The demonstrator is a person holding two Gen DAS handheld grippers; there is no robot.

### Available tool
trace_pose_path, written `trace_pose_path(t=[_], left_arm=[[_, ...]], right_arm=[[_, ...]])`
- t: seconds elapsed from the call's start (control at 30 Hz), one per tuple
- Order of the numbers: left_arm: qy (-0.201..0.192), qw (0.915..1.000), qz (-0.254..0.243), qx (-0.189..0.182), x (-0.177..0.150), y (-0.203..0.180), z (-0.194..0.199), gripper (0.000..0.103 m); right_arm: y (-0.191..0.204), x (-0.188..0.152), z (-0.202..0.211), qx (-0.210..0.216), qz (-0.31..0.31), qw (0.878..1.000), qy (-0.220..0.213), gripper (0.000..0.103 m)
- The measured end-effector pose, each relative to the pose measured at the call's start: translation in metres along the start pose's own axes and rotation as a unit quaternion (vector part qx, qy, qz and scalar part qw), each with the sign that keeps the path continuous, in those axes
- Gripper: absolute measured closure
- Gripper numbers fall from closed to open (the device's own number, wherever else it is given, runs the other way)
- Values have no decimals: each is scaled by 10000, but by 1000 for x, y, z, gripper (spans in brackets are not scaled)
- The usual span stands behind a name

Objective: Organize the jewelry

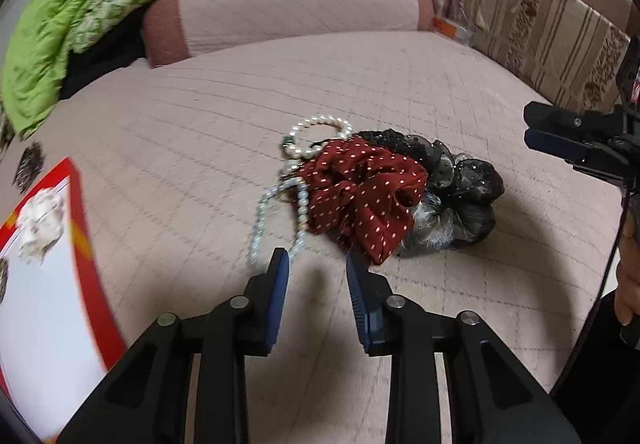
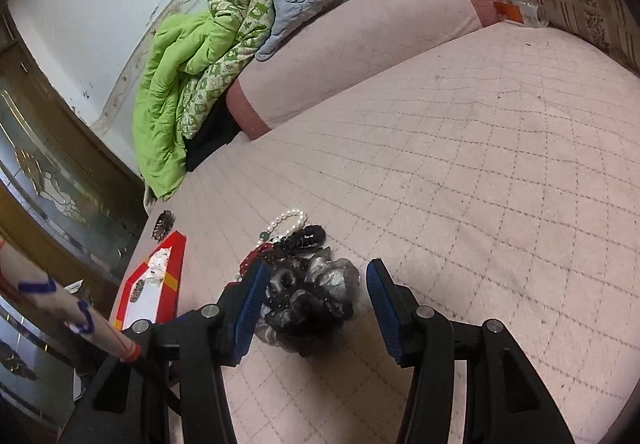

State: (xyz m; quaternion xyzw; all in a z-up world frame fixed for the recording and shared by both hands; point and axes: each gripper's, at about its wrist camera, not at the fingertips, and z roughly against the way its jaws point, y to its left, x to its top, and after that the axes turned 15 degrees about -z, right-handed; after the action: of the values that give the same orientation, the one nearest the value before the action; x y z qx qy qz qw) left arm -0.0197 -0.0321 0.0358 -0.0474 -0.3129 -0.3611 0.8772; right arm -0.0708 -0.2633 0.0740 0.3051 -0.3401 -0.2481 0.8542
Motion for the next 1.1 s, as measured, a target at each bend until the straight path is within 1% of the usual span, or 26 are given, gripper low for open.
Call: trace_pose_path(t=[0.1, 0.2, 0.4, 0.43, 0.47, 0.5, 0.63, 0.77, 0.83, 0.97, 1.03, 1.1], left_arm=[[157, 9999, -24, -1, 5, 1, -17, 77], [344, 9992, 34, 221, 7, 6, -31, 77], [319, 9992, 224, 97, 9, 14, -42, 78], [277, 9991, 291, 115, 10, 15, -41, 82], [228, 9991, 323, 140, 10, 15, -40, 87], [185, 9992, 307, 166, 11, 13, -38, 98], [-132, 9989, 438, 19, 12, 11, -18, 98], [-776, 9953, 577, -74, 17, 16, 22, 98], [-1001, 9929, 645, -58, 18, 19, 39, 98], [-1344, 9880, 761, 6, 18, 26, 67, 98], [-1409, 9869, 780, 50, 18, 29, 74, 98], [-1470, 9855, 848, -21, 15, 35, 79, 98]], right_arm=[[-5, -1, -5, 84, -87, 9998, 163, 47], [-9, -1, -6, 99, -181, 9996, 215, 47], [-7, 0, -9, 104, -217, 9994, 234, 47], [-7, -1, -10, 98, -211, 9994, 248, 47], [-6, -1, -11, 84, -196, 9994, 267, 47], [-5, -2, -12, 64, -182, 9994, 274, 47], [-6, -2, -14, -28, -210, 9994, 258, 47], [-7, -4, -18, -118, -225, 9991, 331, 46], [-6, -6, -22, -167, -194, 9989, 389, 43], [-2, -14, -33, -226, -53, 9979, 613, 43], [3, -19, -39, -282, 65, 9971, 703, 42], [7, -22, -45, -311, 142, 9965, 768, 42]])
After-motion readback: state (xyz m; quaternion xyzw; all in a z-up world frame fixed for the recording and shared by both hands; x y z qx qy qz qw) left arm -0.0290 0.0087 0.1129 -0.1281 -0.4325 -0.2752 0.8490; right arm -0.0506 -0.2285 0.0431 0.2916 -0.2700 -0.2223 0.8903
